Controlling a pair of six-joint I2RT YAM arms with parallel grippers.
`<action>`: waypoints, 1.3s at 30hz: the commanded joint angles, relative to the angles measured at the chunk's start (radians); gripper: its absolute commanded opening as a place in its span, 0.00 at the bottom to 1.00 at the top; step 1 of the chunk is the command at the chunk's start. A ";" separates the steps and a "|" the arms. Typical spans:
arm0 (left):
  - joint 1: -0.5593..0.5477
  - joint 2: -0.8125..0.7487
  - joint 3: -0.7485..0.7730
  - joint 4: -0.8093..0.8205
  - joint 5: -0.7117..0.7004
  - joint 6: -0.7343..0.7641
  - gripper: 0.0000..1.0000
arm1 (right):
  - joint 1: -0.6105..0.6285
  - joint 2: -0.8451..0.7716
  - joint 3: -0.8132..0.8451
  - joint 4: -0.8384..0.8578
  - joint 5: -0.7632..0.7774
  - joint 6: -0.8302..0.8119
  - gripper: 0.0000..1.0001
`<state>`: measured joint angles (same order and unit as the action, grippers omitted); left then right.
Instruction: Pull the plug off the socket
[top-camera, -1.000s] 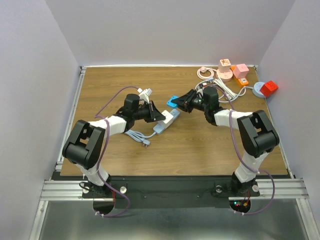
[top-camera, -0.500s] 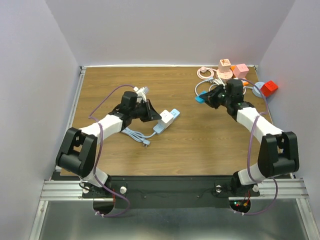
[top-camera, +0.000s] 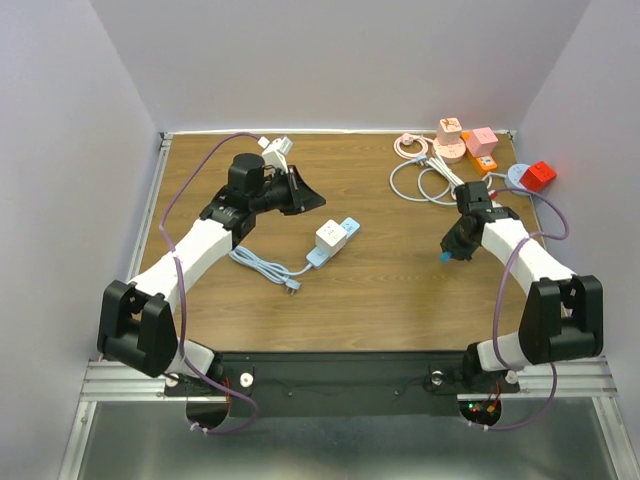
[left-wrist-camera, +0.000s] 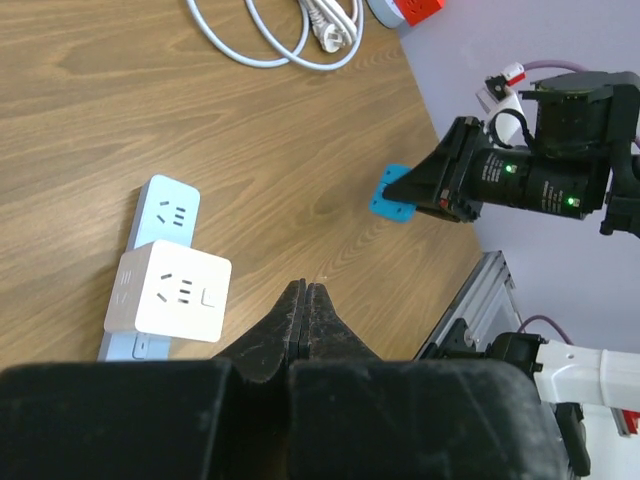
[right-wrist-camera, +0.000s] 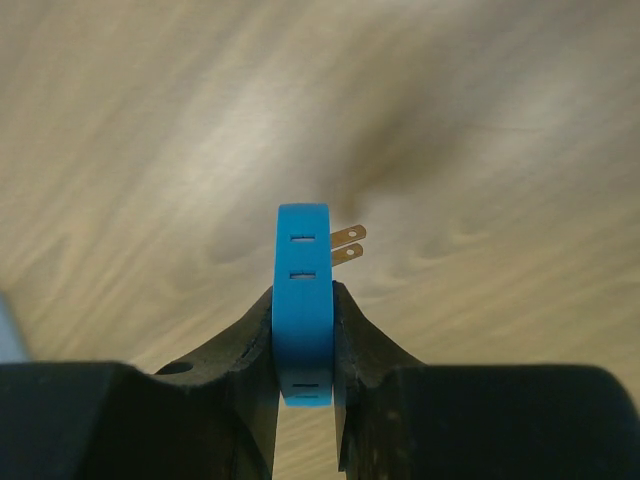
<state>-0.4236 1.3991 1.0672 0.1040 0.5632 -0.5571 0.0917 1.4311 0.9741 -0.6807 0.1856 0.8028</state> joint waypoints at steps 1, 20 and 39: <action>0.003 -0.041 0.031 -0.032 0.000 0.023 0.00 | -0.017 -0.077 0.014 -0.118 0.199 -0.028 0.00; 0.003 -0.094 -0.044 -0.092 -0.040 0.040 0.00 | -0.159 0.149 -0.003 -0.227 0.384 -0.045 0.12; 0.006 -0.078 -0.087 -0.098 -0.152 0.036 0.00 | -0.158 -0.112 0.219 -0.188 -0.111 -0.171 1.00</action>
<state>-0.4236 1.3300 0.9985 -0.0193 0.4503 -0.5316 -0.0666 1.3556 1.1477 -0.9268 0.2501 0.6495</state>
